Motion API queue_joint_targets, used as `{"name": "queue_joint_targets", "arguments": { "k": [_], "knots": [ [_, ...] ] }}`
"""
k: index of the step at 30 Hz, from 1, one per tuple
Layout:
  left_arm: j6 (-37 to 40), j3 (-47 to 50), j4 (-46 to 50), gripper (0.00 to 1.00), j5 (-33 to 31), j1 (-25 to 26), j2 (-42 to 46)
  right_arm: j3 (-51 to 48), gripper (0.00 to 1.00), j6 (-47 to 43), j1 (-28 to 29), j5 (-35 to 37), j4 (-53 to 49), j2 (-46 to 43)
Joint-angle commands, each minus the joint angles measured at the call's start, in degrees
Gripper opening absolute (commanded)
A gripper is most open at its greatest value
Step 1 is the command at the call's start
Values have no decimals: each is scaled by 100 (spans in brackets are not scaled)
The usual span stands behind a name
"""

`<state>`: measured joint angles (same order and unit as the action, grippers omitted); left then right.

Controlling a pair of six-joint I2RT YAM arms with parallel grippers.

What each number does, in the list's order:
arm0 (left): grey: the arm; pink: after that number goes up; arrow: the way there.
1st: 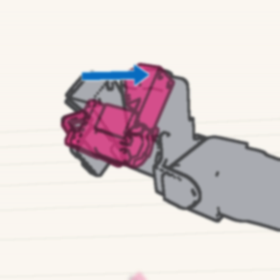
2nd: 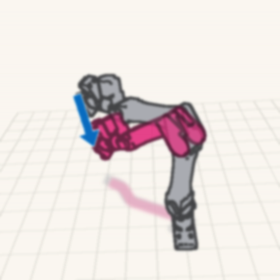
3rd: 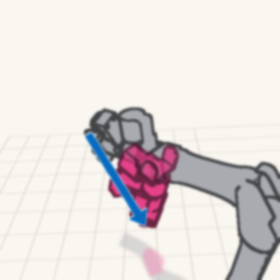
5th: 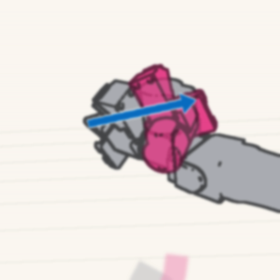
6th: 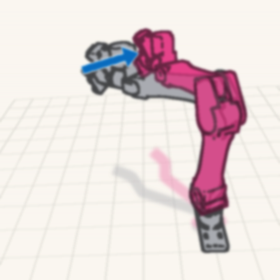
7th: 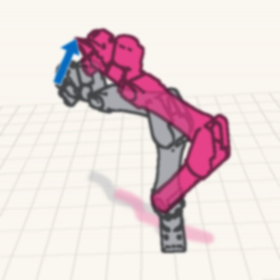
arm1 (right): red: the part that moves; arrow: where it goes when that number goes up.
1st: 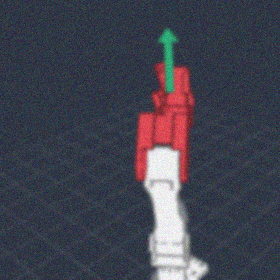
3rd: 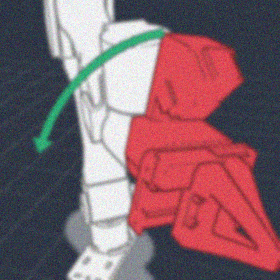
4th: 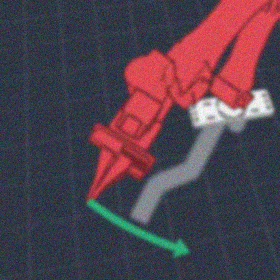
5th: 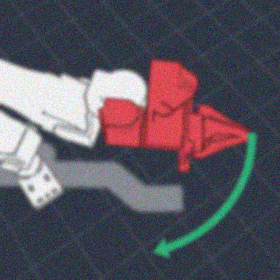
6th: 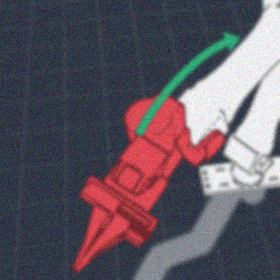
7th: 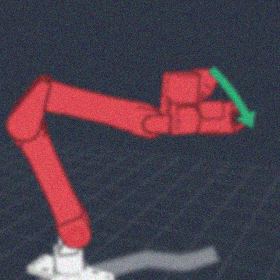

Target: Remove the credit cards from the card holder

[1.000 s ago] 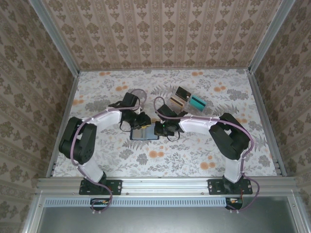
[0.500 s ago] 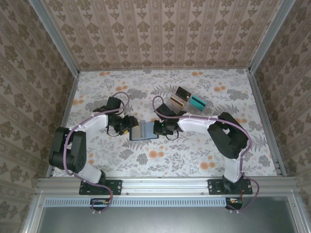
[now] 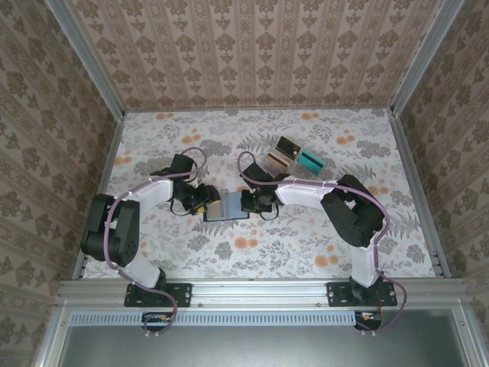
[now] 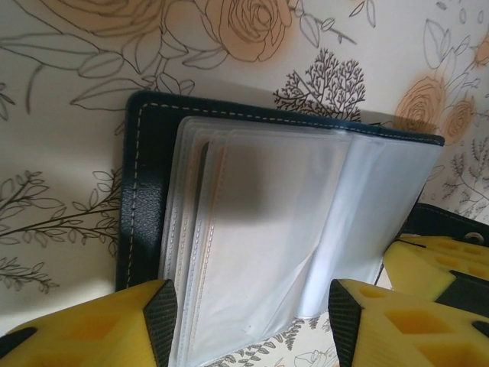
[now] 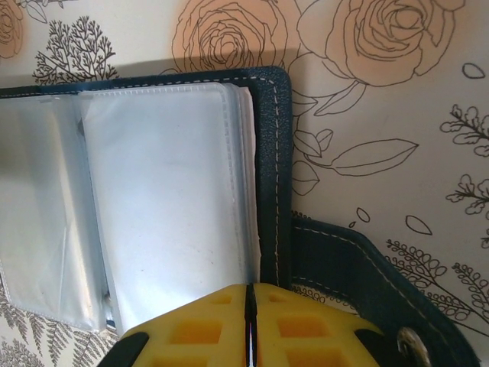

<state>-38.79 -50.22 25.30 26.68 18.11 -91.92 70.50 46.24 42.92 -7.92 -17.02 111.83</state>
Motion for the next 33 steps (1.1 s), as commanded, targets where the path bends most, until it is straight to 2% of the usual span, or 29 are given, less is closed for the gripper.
{"name": "queue_joint_targets", "arguments": {
  "k": [1,13,21,27,33],
  "knots": [
    [90,-92,-74,58,169,39,-147,174,12,-36,-5,134,-338,138],
    [117,-148,-98,57,246,52,-217,218,12,-60,-11,129,-419,207],
    [311,-346,386,56,-187,71,47,263,12,-63,-5,192,-520,221],
    [262,-298,187,47,31,81,-3,266,12,-54,-5,194,-526,241],
    [276,-298,99,47,137,96,-273,254,12,-45,-7,173,-522,246]
  ]
}}
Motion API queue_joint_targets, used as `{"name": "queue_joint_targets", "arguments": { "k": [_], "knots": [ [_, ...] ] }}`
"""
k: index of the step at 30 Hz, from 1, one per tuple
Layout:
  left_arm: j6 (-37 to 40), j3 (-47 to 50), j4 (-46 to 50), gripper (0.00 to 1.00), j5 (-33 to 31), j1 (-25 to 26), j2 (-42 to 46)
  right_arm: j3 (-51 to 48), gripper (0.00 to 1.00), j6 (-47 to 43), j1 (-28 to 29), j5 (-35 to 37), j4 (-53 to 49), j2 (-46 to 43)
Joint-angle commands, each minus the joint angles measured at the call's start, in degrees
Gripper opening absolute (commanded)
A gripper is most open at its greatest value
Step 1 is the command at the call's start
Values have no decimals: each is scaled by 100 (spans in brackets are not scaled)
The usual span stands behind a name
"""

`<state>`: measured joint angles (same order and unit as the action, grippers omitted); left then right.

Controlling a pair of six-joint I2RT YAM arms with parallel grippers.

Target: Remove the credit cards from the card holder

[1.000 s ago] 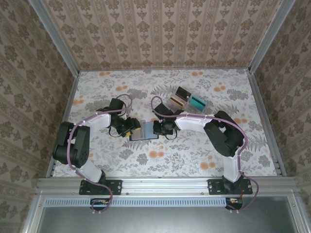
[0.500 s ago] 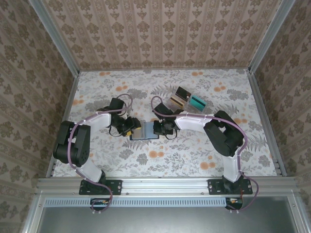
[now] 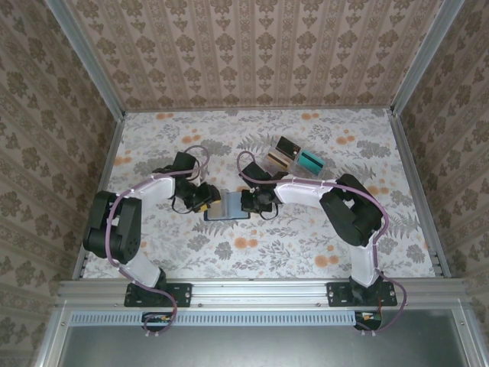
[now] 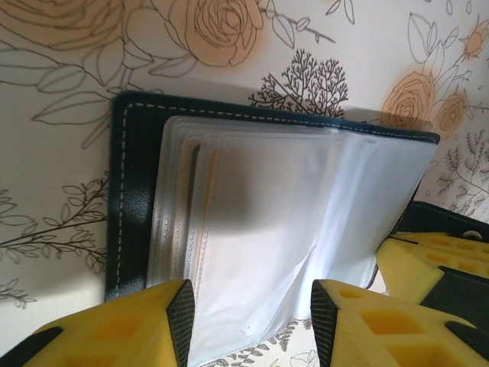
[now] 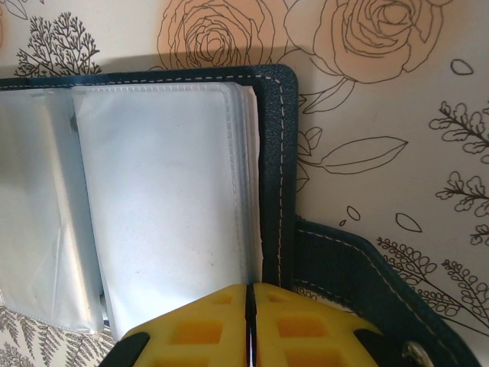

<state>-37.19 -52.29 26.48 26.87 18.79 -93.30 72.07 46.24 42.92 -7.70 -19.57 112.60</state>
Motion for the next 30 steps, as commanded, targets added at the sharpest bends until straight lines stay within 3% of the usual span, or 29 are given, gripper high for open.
{"name": "queue_joint_targets", "arguments": {
  "k": [1,13,30],
  "knots": [
    [107,-95,-37,47,125,37,-158,96,12,-51,-3,155,-275,171],
    [95,-71,-47,50,41,63,-233,88,12,-40,-10,119,-248,200],
    [333,-404,3,48,554,451,-453,69,11,-19,-3,15,-197,238]
  ]
}}
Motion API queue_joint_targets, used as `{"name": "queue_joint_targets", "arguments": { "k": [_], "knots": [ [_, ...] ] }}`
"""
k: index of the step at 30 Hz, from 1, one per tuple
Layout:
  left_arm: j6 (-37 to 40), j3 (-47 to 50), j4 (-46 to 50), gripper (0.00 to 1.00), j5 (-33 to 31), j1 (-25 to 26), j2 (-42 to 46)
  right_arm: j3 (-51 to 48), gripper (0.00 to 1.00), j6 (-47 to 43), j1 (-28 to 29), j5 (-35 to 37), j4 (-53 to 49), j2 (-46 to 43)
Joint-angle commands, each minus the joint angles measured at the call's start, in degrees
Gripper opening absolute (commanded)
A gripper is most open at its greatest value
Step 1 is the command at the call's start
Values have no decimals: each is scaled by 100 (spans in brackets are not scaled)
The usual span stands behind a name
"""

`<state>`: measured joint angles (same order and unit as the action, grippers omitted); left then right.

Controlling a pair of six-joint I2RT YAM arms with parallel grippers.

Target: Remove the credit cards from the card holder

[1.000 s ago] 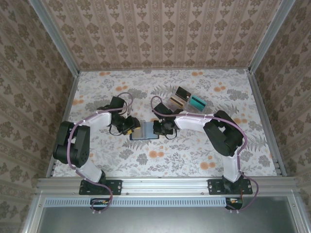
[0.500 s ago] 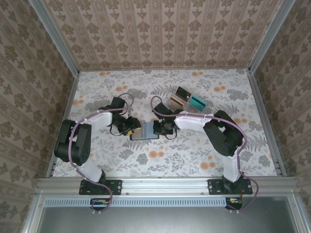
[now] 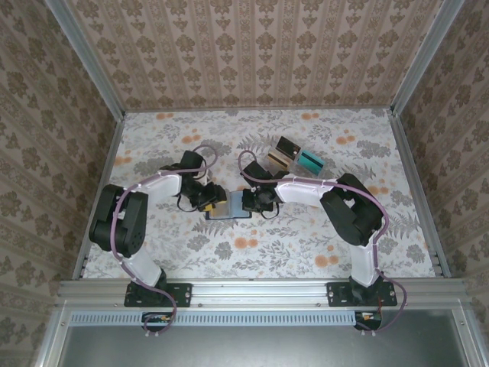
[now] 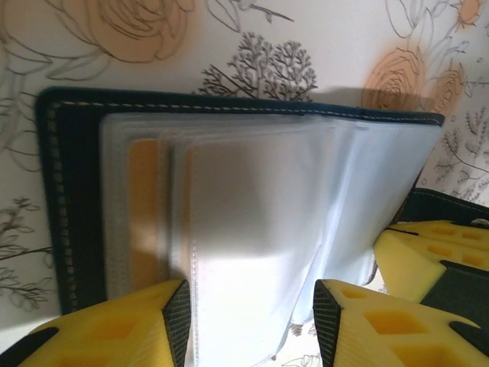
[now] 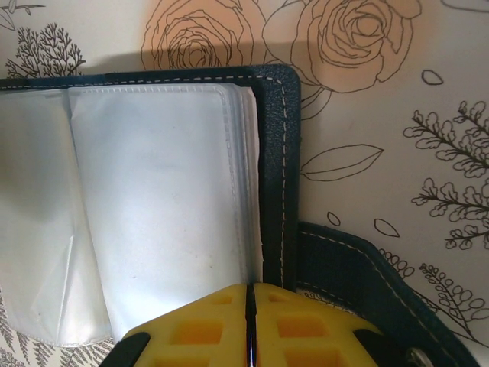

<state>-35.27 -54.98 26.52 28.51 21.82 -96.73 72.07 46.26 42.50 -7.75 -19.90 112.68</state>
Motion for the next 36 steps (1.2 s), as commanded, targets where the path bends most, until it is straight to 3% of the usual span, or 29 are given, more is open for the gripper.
{"name": "queue_joint_targets", "arguments": {
  "k": [1,12,17,29,36],
  "knots": [
    [135,-127,-13,48,410,147,-109,65,11,-21,38,19,-160,228],
    [-85,27,-568,47,932,130,22,44,11,2,29,57,-117,133],
    [-712,242,-1814,48,1621,205,-77,-224,15,5,-3,134,168,-257],
    [-866,-109,-1870,48,1377,395,-641,-993,28,3,-111,449,734,-1376],
    [-673,-187,-1402,47,1097,346,-252,-675,26,-212,-43,-33,767,-1171]
  ]
}}
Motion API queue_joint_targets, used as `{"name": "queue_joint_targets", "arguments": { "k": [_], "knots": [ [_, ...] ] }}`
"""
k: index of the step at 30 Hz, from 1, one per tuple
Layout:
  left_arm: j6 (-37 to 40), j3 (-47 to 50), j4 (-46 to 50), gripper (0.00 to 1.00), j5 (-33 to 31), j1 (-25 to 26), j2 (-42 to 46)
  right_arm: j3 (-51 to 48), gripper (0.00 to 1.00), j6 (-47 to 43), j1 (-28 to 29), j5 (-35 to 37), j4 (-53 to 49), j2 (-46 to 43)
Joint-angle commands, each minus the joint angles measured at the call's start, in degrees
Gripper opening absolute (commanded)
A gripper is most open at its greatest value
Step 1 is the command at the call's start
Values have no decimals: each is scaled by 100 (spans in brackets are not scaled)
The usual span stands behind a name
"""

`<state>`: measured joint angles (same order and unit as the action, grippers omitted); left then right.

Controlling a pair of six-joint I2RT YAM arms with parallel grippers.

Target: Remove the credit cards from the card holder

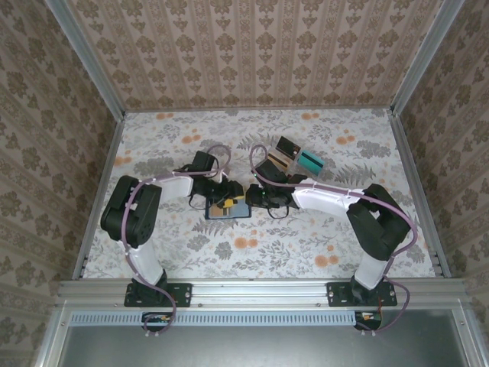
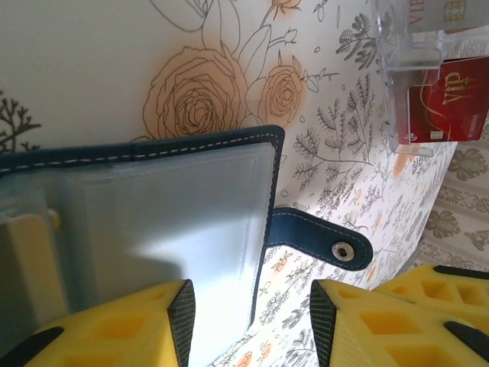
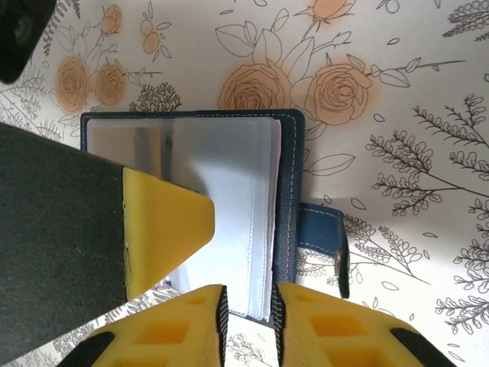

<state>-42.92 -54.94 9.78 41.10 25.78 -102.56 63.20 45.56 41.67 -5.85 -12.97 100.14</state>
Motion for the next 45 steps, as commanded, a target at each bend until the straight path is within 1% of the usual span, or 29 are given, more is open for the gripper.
{"name": "queue_joint_targets", "arguments": {
  "k": [1,4,7,10,12,17,23,27,31,37,45],
  "knots": [
    [167,-188,435,47,-243,-111,478,296,26,-165,77,-261,59,146],
    [378,-98,840,47,-383,-378,884,616,26,-225,202,-359,-95,391],
    [501,112,1198,47,-746,-691,1252,1038,26,-267,293,-442,-476,770],
    [557,344,1376,49,-923,-931,1429,1251,27,-185,303,-547,-643,1109],
    [561,462,1412,51,-985,-990,1460,1312,27,-123,298,-543,-723,1248],
    [517,592,1334,53,-948,-960,1306,1455,30,-114,299,-354,-1023,1478],
    [628,465,1355,55,-957,-757,1004,1524,32,-153,290,-333,-1183,1664],
    [719,419,1479,56,-1221,-696,896,1546,32,-144,285,-291,-1293,1760],
    [749,403,1522,56,-1315,-688,857,1546,32,-144,264,-268,-1356,1810],
    [766,358,1553,57,-1315,-671,823,1537,32,-135,261,-241,-1372,1833],
    [766,237,1581,57,-1287,-524,712,1510,31,-126,256,-286,-1340,1859]
  ]
}}
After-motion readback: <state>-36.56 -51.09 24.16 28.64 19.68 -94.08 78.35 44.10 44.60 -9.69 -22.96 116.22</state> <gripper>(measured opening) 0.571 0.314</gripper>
